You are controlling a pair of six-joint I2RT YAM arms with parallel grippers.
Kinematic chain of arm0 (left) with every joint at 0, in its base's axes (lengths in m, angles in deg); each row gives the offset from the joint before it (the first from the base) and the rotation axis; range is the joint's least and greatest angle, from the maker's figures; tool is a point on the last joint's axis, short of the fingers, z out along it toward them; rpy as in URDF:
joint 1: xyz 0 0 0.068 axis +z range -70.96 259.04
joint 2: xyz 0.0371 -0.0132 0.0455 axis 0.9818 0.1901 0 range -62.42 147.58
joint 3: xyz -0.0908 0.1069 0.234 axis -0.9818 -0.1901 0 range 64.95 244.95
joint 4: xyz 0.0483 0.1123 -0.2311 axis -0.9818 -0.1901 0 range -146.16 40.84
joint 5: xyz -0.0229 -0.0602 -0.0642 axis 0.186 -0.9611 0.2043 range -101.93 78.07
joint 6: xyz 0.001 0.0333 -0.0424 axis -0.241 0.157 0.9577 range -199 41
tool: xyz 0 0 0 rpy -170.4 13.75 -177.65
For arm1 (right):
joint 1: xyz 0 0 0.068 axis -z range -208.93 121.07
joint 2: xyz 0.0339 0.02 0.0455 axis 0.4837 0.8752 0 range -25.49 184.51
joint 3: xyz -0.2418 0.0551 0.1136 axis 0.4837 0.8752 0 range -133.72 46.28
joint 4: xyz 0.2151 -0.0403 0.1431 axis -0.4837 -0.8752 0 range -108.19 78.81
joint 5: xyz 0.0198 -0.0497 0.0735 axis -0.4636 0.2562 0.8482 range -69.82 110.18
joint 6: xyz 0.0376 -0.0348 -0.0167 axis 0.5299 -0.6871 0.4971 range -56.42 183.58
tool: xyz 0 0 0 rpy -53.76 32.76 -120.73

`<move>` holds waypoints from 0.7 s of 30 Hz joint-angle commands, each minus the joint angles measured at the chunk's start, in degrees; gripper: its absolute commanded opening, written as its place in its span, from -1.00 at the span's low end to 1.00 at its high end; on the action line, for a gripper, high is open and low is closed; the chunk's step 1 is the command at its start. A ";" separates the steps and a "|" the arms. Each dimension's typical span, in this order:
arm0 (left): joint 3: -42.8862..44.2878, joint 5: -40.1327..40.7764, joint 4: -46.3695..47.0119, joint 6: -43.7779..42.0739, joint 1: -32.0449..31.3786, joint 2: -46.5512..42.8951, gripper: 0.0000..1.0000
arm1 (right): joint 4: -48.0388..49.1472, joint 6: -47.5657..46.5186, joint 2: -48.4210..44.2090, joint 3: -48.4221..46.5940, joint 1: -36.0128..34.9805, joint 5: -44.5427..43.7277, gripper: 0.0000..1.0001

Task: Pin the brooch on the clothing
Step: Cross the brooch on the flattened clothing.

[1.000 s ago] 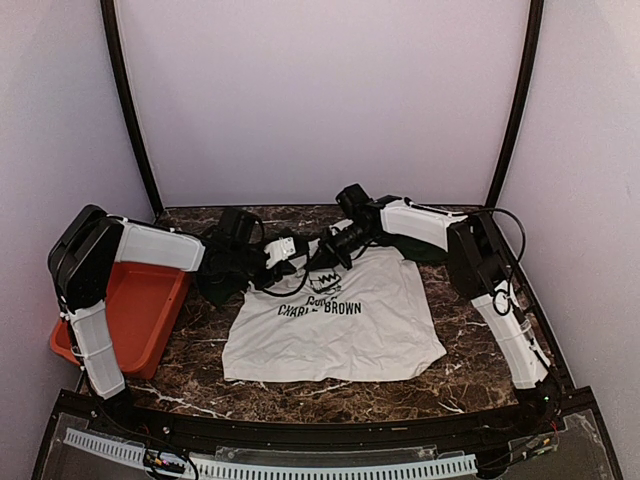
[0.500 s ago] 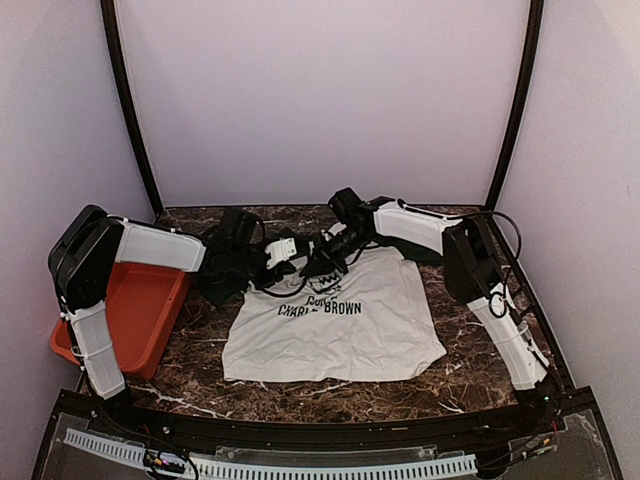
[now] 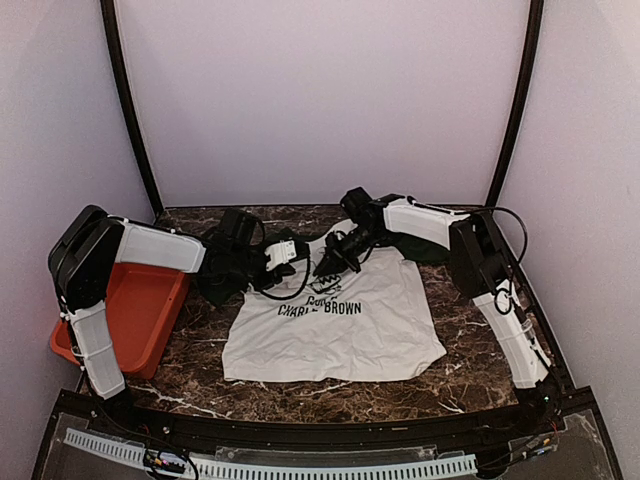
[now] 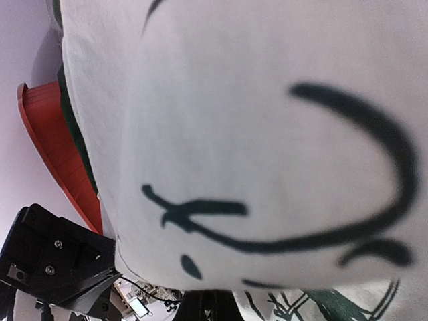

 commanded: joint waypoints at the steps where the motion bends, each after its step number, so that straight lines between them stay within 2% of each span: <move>1: -0.43 -1.95 -2.41 -1.35 -0.40 -2.38 -0.99 | -1.96 -1.71 -2.48 -1.73 0.24 -1.37 -1.00; 9: 0.40 -3.90 -4.73 -1.97 -0.40 -1.95 -0.99 | -3.14 -1.35 0.00 -6.72 -1.24 -0.74 -1.00; 21: 0.26 -1.88 -3.79 -1.59 -0.49 -1.78 -0.99 | -4.82 -3.72 0.00 -5.12 -2.18 -2.32 -1.00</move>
